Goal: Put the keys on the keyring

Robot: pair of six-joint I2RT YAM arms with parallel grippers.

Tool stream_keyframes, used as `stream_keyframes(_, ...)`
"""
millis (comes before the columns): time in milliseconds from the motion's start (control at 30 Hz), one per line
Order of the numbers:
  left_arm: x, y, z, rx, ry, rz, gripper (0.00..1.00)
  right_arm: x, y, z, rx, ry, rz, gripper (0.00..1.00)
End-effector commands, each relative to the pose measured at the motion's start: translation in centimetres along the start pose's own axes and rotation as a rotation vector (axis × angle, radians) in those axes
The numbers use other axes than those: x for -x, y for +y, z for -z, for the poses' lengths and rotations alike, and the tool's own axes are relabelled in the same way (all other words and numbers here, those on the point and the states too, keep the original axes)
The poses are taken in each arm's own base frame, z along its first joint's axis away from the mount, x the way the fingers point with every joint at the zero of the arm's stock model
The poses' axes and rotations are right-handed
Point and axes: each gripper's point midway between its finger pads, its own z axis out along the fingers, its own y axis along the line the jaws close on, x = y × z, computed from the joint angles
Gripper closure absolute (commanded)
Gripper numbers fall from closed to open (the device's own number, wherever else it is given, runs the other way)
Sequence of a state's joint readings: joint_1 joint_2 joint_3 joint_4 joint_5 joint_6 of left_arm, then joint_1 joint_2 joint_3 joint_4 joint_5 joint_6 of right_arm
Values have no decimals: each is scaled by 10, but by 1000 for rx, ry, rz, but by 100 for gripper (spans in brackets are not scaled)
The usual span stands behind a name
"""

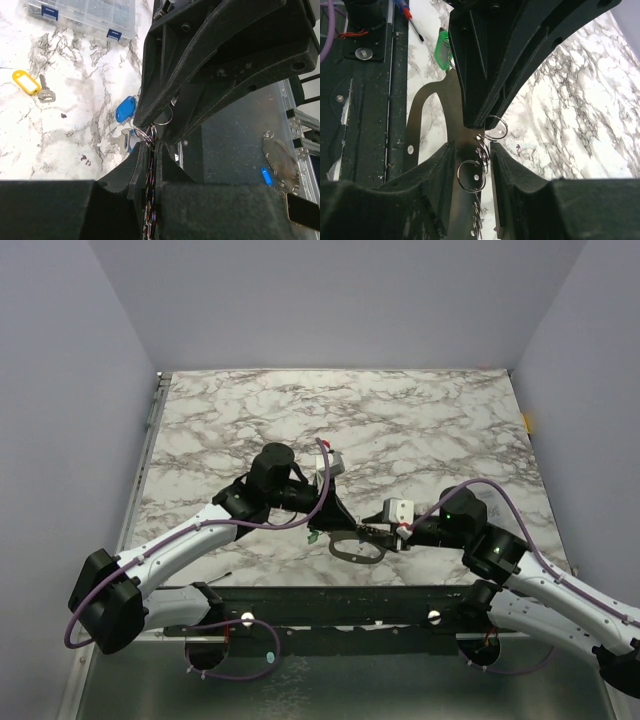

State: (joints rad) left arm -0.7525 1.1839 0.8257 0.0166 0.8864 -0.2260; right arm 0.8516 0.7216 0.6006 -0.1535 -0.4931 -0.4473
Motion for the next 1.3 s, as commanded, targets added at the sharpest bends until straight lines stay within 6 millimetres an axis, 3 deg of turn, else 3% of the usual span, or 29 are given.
stream_keyframes(0, 12, -16, 3, -64, -39, -53, 100, 2, -6, 1, -25, 7, 24, 64)
stream_keyframes(300, 14, -20, 6, -70, -47, -70, 100, 5, -7, 3, -35, 0, 23, 87)
stream_keyframes(533, 12, -20, 7, -67, -47, -72, 100, 14, -7, 4, -36, -30, 24, 99)
stream_keyframes(667, 12, -21, 7, -71, -47, -74, 100, 19, -8, 4, -44, -59, 19, 99)
stream_keyframes(967, 15, -29, 12, -82, -63, -118, 100, 47, -34, 17, -211, -166, -42, 99)
stream_keyframes(1267, 22, -38, 18, -96, -93, -165, 100, 72, -38, 27, -265, -306, -94, 99)
